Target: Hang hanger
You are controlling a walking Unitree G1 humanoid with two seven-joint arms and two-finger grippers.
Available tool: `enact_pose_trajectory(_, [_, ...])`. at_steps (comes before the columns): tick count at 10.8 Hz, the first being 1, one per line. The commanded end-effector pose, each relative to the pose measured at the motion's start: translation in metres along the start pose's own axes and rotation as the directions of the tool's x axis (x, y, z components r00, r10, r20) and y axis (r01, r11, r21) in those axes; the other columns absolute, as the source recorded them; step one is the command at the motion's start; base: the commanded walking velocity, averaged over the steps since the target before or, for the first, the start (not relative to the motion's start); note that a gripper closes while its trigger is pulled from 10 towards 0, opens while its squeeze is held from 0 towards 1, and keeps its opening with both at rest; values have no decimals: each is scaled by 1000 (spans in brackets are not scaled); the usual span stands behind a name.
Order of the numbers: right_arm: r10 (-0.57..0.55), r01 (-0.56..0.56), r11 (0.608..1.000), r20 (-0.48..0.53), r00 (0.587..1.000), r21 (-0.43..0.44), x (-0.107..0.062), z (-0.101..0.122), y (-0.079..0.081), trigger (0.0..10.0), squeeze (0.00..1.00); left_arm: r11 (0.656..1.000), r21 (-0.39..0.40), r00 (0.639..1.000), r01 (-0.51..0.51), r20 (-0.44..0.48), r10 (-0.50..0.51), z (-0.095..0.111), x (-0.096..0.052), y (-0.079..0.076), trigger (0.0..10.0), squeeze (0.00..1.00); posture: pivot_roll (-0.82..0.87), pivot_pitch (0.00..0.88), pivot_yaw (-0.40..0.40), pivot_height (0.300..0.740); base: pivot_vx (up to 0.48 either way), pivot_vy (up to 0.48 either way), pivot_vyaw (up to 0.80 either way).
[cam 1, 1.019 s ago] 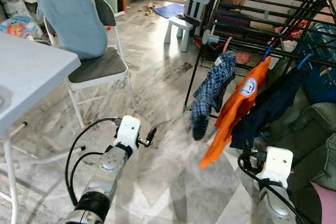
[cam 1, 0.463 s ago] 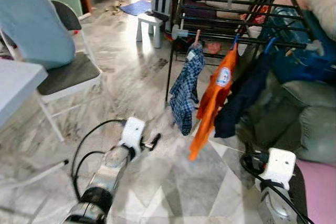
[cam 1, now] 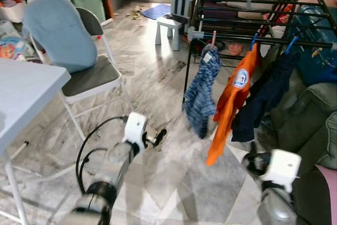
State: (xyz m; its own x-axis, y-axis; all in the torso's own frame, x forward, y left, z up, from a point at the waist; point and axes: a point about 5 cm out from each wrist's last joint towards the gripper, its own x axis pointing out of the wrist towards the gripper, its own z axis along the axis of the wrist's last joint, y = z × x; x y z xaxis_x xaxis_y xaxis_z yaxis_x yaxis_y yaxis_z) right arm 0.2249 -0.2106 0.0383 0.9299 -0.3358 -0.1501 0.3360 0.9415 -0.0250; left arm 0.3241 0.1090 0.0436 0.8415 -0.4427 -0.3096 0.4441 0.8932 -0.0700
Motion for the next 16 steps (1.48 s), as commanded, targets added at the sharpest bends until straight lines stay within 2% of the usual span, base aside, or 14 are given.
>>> enact_pose_trajectory(1, [2, -2, 1000, 6, 1000, -3, 2, 2, -2, 10000, 0, 1000, 0, 1000, -5, -12, 5, 2, 3, -1, 10000, 0, -51, 0, 36, 740, 0, 0, 0])
enact_pose_trajectory(3, [-21, 21, 1000, -35, 999, 14, 2, -4, -10, 10000, 0, 1000, 16, 1000, -27, -13, 27, 2, 5, -3, 10000, 0, -31, 0, 13, 740, 0, 0, 0])
enact_pose_trajectory(5, [-12, 13, 1000, -35, 999, 20, 4, -3, -7, 10000, 0, 1000, -8, 999, -28, -22, 28, 0, 3, 3, 10000, 0, -10, 0, 7, 740, 0, 0, -772])
enact_pose_trajectory(7, [5, -4, 1000, -34, 999, 25, 7, -2, -3, 10000, 0, 999, 15, 998, -50, -40, 51, -3, 1, 7, 10000, 0, 2, 0, 1, 740, 0, 0, -769])
enact_pose_trajectory(9, [9, -8, 1000, -39, 999, 28, 6, -3, -3, 10000, 0, 999, 3, 999, -35, -36, 35, -5, 0, 5, 10000, 0, 8, 0, -5, 740, 0, 0, -341])
enact_pose_trajectory(16, [2, 0, 999, -52, 999, 35, 5, -4, -5, 10000, 0, 999, 38, 999, -29, -45, 31, -4, 1, 4, 10000, 0, 0, 0, -3, 740, 271, 371, 0])
